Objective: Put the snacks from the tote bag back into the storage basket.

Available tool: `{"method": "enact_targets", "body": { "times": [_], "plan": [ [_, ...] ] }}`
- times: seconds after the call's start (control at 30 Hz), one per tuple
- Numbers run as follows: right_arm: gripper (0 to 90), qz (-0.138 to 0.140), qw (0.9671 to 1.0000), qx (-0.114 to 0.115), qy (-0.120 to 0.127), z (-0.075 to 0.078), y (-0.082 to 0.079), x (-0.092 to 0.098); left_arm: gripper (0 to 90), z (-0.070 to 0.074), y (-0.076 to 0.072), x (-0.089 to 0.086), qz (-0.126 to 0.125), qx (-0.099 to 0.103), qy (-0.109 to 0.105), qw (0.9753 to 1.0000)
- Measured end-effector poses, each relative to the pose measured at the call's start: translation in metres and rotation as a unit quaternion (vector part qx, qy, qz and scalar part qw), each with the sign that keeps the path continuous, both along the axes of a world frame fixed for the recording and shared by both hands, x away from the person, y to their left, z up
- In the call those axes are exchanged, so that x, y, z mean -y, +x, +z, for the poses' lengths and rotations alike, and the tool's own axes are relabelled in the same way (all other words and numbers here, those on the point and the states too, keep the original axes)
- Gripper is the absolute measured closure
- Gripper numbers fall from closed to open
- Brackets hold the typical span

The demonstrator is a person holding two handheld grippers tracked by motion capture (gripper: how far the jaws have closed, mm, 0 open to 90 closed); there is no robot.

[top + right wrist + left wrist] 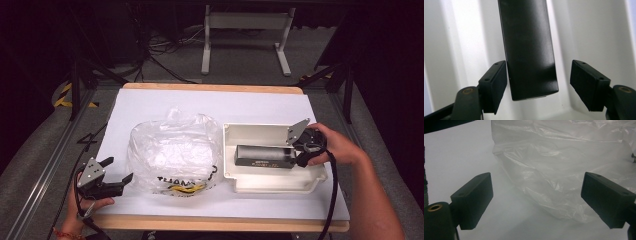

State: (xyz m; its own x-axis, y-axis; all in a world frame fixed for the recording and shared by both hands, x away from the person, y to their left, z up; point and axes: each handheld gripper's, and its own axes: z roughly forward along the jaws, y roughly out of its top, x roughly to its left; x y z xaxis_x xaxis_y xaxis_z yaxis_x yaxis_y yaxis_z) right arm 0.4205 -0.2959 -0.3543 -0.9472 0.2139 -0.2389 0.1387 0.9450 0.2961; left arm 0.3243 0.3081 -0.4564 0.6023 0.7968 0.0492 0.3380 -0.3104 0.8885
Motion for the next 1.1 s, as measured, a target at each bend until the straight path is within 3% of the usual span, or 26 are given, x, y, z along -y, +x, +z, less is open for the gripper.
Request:
{"method": "enact_targets", "body": {
  "times": [0.17,0.33,0.5,0.6,0.67,0.73,1.1],
  "plan": [
    [28.3,-0.013,0.9996,0.019,0.014,0.007,-0.005,0.001,11.4,0.000,0.000,0.000,0.002,0.000,-0.001,1.0000],
    [22.4,-0.036,0.9969,0.052,0.047,0.015,-0.010,0.005,11.3,0.000,-0.001,0.000,0.002,0.001,0.000,1.0000],
    [17.1,-0.101,0.9877,0.078,0.091,0.018,-0.012,0.016,11.3,0.000,-0.001,-0.001,0.002,0.001,-0.001,1.0000],
    [14.3,-0.123,0.9824,0.088,0.109,0.019,-0.015,0.022,11.3,0.000,-0.001,-0.001,0.002,0.001,-0.001,1.0000],
    [14.2,-0.126,0.9816,0.089,0.113,0.020,-0.016,0.023,11.3,0.000,-0.001,-0.001,0.002,0.001,-0.001,1.0000],
    [12.8,-0.142,0.9760,0.100,0.131,0.021,-0.021,0.025,11.2,0.000,-0.001,-0.001,0.002,0.001,0.000,1.0000],
    [10.5,-0.194,0.9574,0.134,0.167,0.020,-0.036,0.034,11.1,0.001,-0.002,-0.002,0.004,0.005,-0.002,1.0000]
  ]
}}
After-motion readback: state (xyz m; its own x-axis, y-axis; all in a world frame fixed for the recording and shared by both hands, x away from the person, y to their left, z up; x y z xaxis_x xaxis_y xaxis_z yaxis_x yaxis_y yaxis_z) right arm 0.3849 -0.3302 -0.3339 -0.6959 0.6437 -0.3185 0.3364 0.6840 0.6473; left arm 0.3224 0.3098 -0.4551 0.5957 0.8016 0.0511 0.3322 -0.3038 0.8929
